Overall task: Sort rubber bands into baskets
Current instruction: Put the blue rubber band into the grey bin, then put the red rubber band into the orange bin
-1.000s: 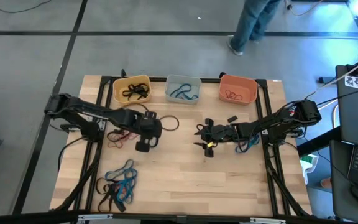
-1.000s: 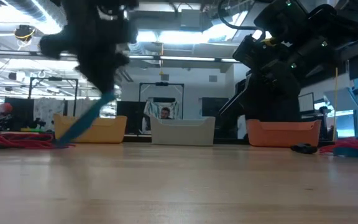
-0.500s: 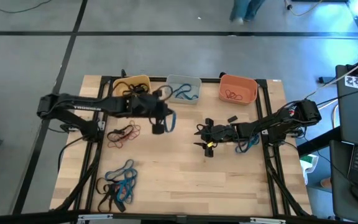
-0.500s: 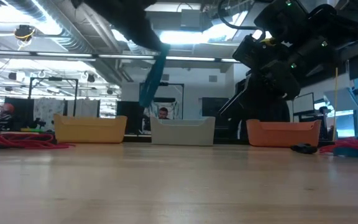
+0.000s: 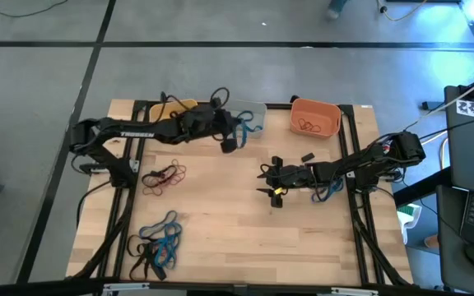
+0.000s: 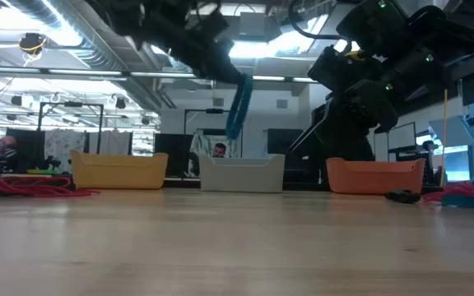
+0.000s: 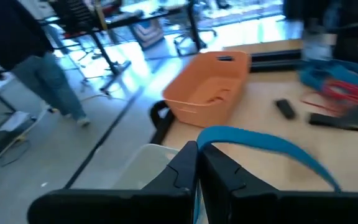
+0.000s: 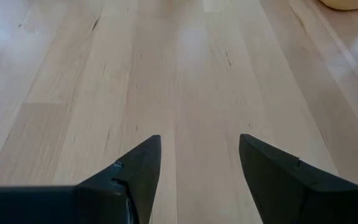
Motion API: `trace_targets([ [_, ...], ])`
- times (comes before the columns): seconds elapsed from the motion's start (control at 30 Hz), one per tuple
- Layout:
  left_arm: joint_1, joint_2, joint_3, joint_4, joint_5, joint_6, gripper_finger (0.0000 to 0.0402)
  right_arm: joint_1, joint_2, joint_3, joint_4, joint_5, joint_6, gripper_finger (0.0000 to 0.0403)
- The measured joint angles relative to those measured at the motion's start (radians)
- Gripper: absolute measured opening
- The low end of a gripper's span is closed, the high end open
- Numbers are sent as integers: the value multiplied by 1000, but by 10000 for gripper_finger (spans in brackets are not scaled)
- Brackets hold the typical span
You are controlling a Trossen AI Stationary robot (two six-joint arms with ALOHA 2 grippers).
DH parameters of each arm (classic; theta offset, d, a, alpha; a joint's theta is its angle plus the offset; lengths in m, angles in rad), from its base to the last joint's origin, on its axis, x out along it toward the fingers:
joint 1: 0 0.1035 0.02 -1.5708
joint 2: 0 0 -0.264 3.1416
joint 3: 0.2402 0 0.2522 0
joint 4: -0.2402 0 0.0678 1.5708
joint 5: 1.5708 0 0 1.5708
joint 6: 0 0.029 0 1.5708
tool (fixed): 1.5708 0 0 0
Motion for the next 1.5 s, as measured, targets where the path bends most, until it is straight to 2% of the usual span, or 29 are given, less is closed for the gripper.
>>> trace_targets([
  [0.17,72,70,0,96,0,0,14,0,0,0,-1,0,0,218],
  [0.4,143,161,0,119,-1,-6,8,0,0,0,-2,-10,4,218],
  [0.6,173,212,-1,108,0,-96,37,0,0,0,-2,-40,5,218],
  [0.7,176,211,1,56,0,-113,71,0,0,0,-2,-36,6,218],
  [0.87,172,170,42,-167,2,-124,126,0,0,0,-2,-35,5,218],
  [1.03,144,95,61,-323,3,-112,147,0,0,0,-1,-34,5,218],
  [1.13,116,43,58,-364,16,-106,148,0,0,0,-2,-34,5,218],
  [1.27,72,-23,-1,-290,75,-106,142,0,0,0,-2,-34,5,218],
  [1.5,-21,-139,-199,6,135,-101,131,0,0,0,-2,-34,5,218],
])
